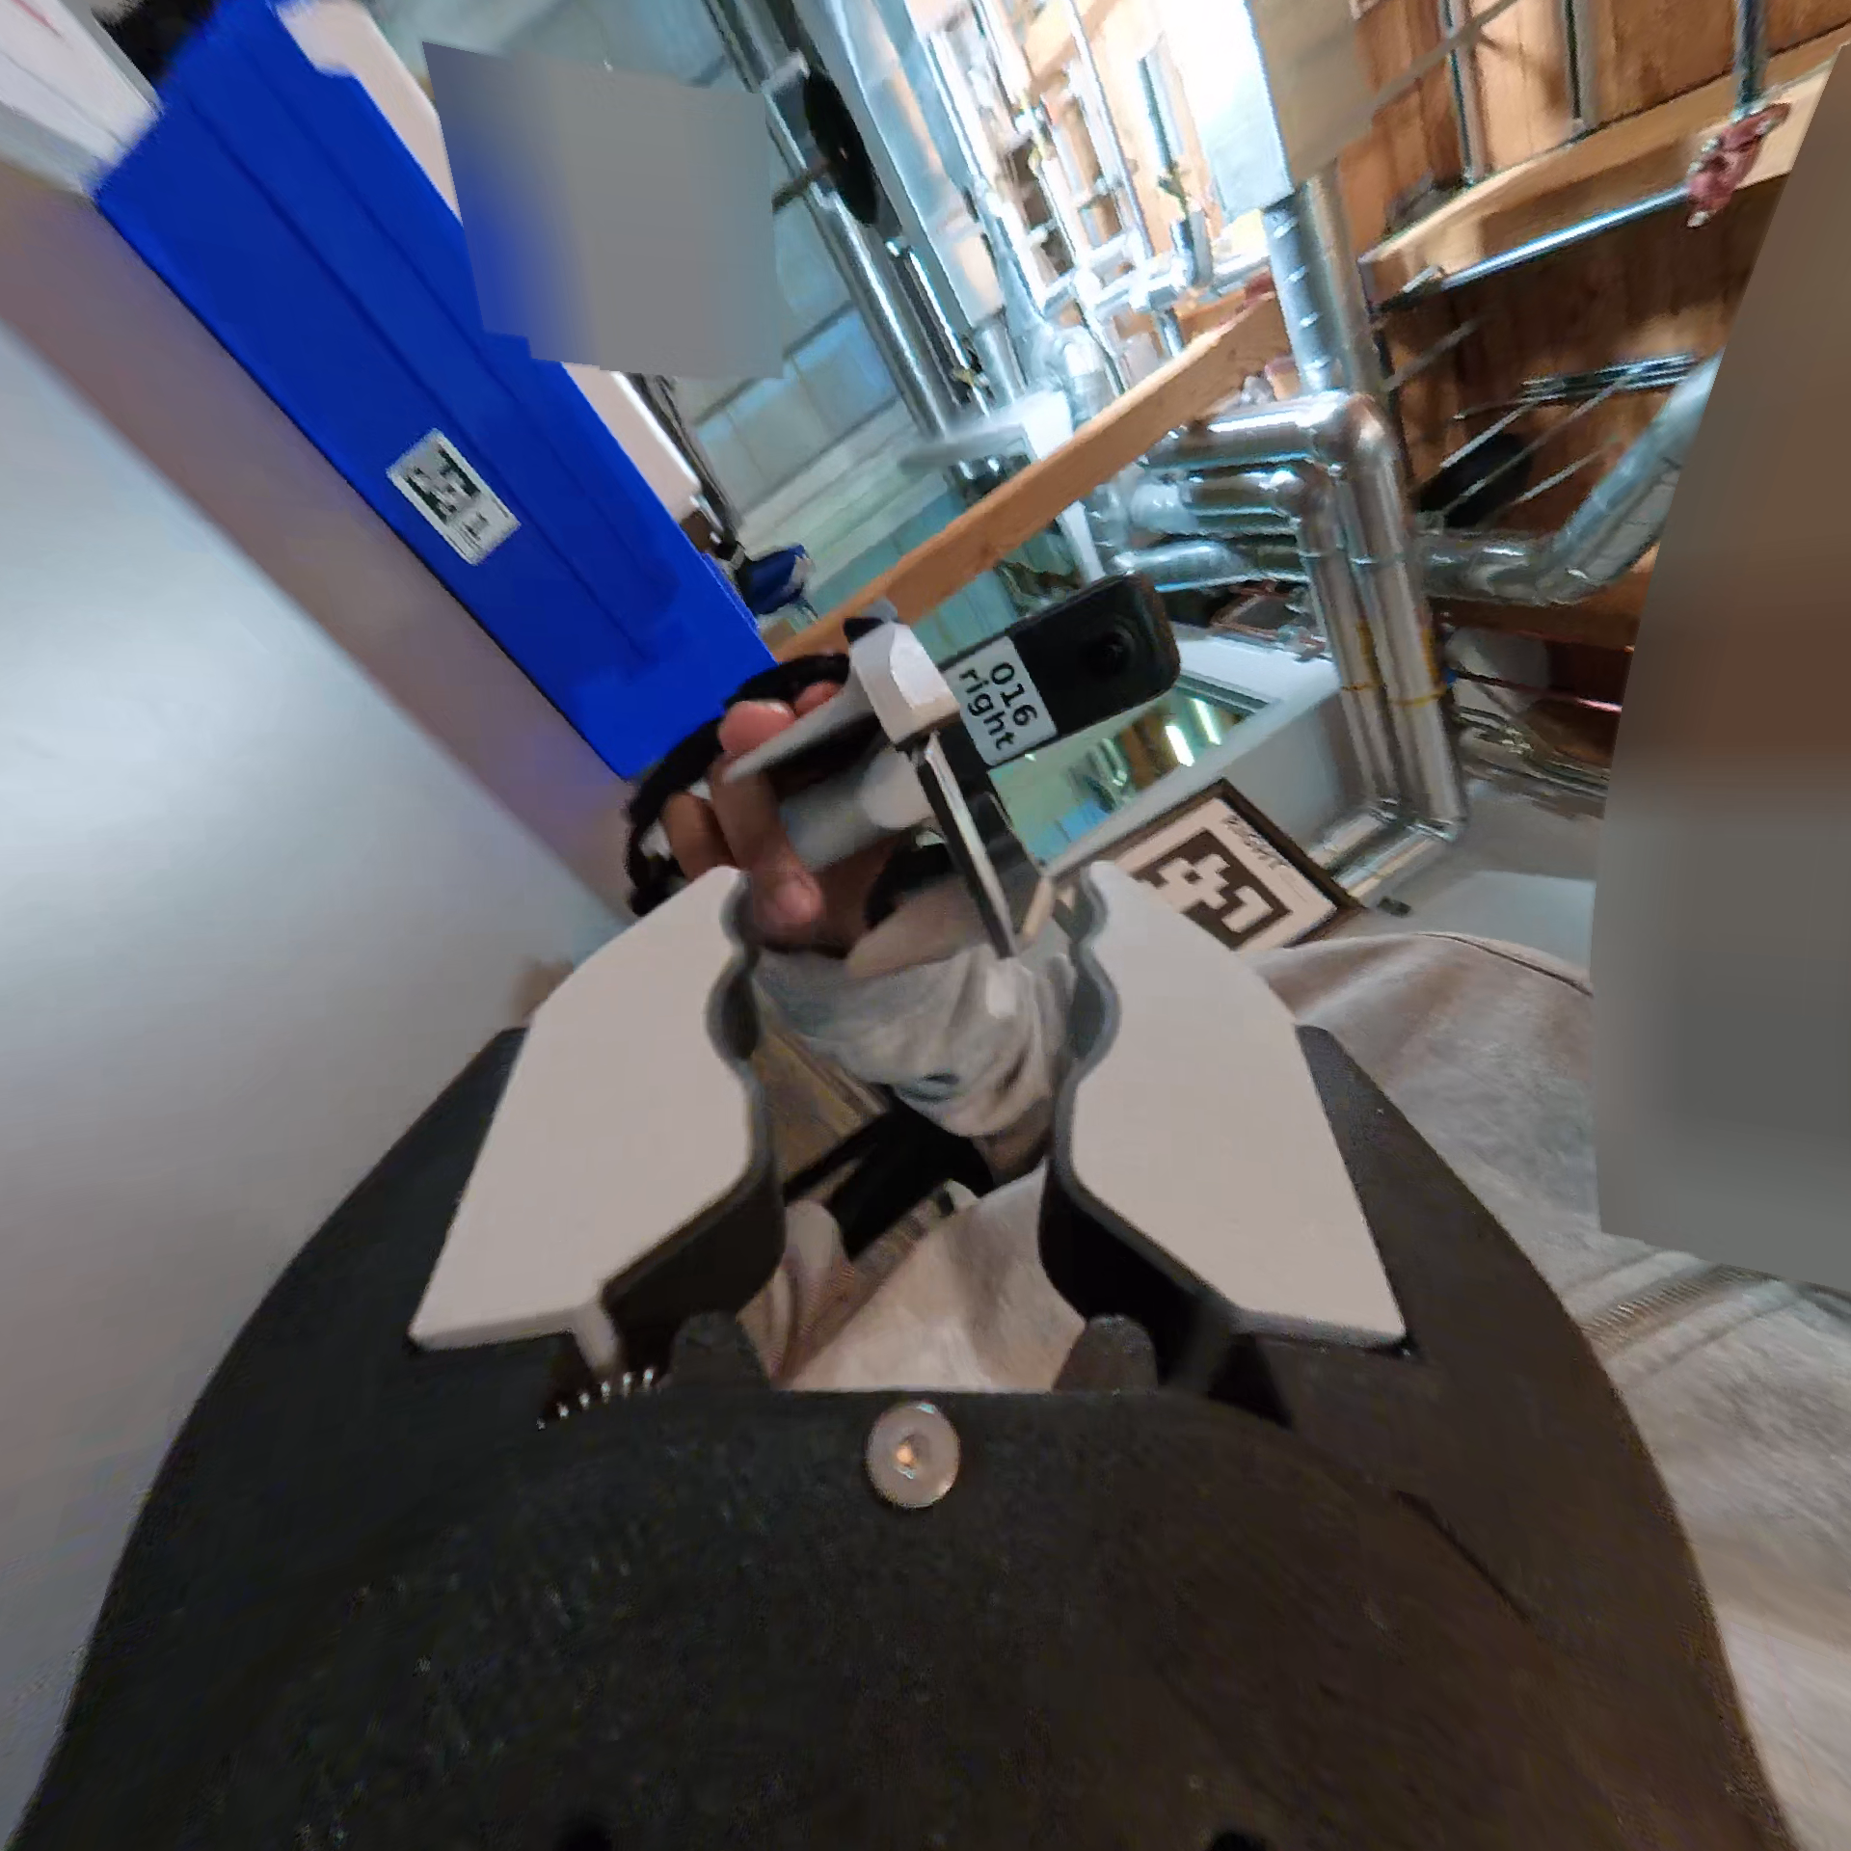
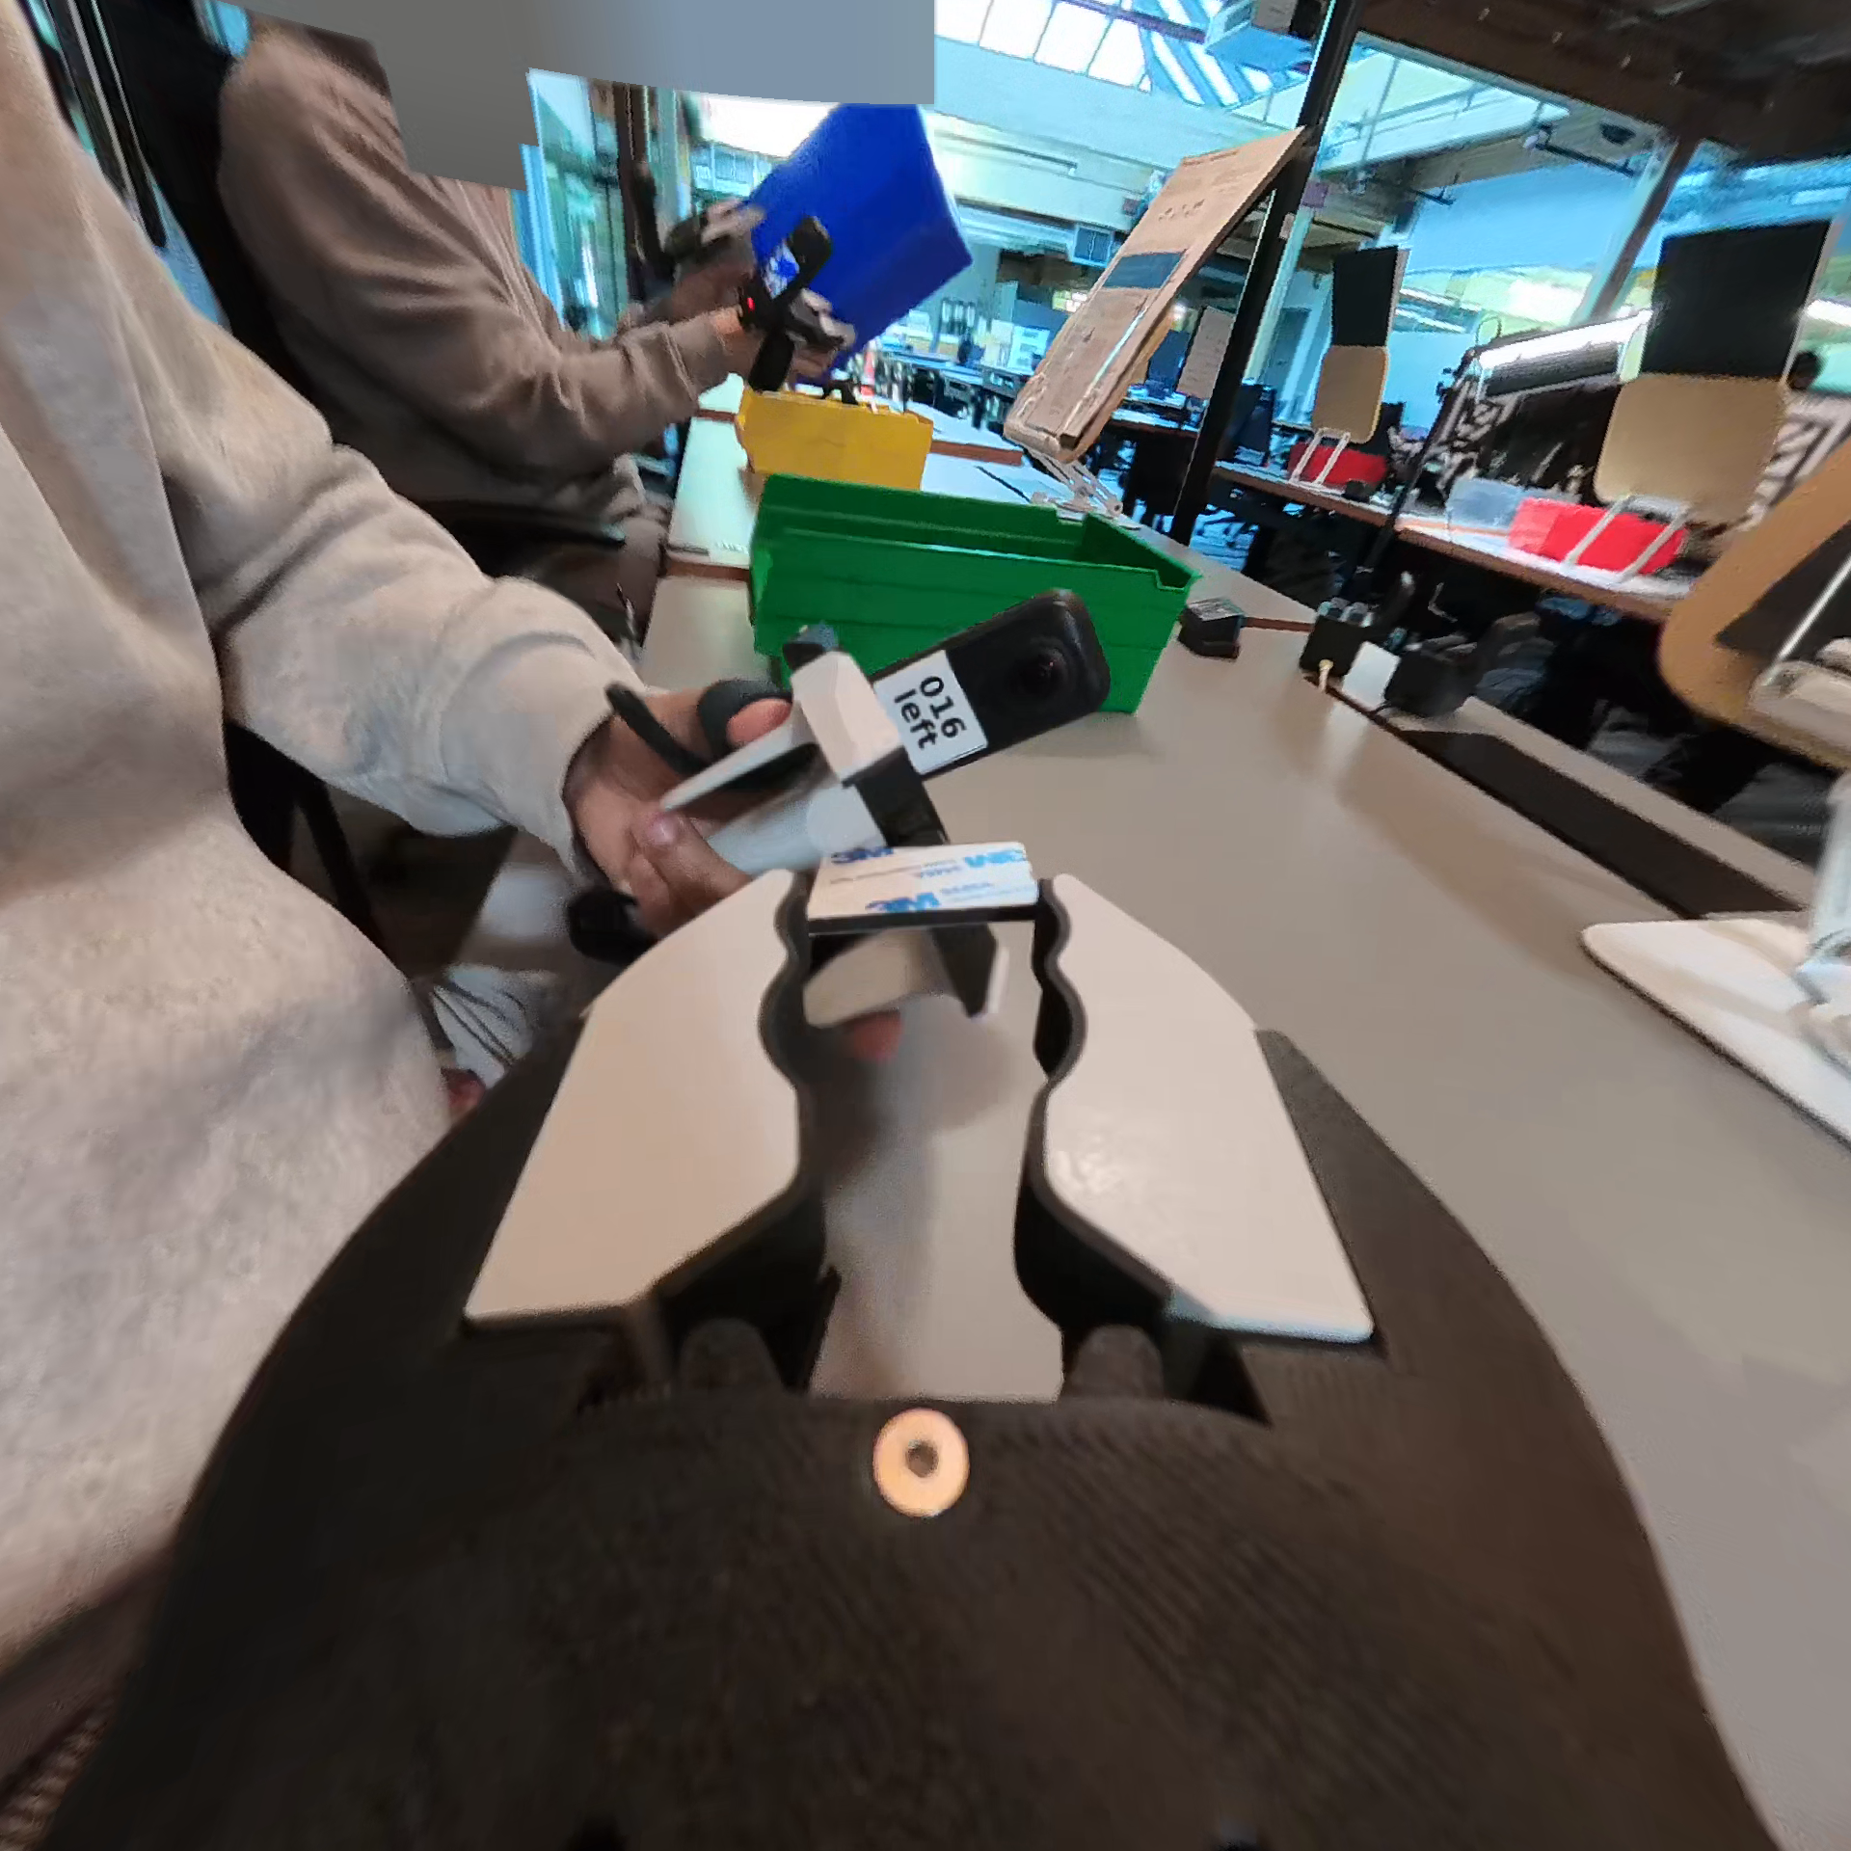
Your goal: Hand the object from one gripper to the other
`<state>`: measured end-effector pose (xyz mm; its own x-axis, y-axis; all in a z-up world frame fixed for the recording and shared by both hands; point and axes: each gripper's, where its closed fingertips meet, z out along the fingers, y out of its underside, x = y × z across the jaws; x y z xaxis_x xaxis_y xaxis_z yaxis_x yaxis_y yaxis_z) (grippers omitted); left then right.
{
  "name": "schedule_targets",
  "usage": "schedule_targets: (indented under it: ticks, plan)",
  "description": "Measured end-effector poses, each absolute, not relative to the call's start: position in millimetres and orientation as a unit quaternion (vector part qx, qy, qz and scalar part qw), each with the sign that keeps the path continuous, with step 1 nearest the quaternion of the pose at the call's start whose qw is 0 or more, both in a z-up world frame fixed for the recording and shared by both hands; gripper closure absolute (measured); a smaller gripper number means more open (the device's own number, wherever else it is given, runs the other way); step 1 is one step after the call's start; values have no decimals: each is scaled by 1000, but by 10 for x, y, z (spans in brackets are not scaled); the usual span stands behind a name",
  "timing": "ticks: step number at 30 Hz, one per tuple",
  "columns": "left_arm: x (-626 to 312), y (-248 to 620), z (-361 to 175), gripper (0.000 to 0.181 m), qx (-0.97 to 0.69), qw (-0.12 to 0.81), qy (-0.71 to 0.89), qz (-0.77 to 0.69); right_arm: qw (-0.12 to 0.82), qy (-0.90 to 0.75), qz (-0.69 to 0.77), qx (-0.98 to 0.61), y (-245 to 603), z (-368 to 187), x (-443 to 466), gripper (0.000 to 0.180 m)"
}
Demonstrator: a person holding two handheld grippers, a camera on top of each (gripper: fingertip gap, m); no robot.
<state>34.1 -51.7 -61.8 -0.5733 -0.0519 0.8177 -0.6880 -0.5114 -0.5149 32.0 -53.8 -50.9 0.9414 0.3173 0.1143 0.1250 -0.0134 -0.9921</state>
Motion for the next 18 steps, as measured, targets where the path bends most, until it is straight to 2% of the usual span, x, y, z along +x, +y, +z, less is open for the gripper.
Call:
schedule_targets:
  ticks: [1, 5, 11, 16, 18]
  plan:
    - [371, -487, -618, 115, 415, 183, -451, 769, 687, -139, 97, -707, -541, -493, 319, 136]
    - [377, -421, -513, 111, 385, 92, -480, 783, 678, -59, 214, -701, -543, -455, 328, 136]
    - [307, -513, -494, 113, 334, -31, -566, 753, 664, 3, 301, -685, -558, -430, 375, 136]
    - [305, -561, -557, 114, 333, -48, -588, 736, 645, 15, 337, -686, -543, -468, 325, 136]
    - [306, -551, -557, 121, 334, -44, -585, 738, 640, 15, 343, -687, -535, -481, 301, 136]
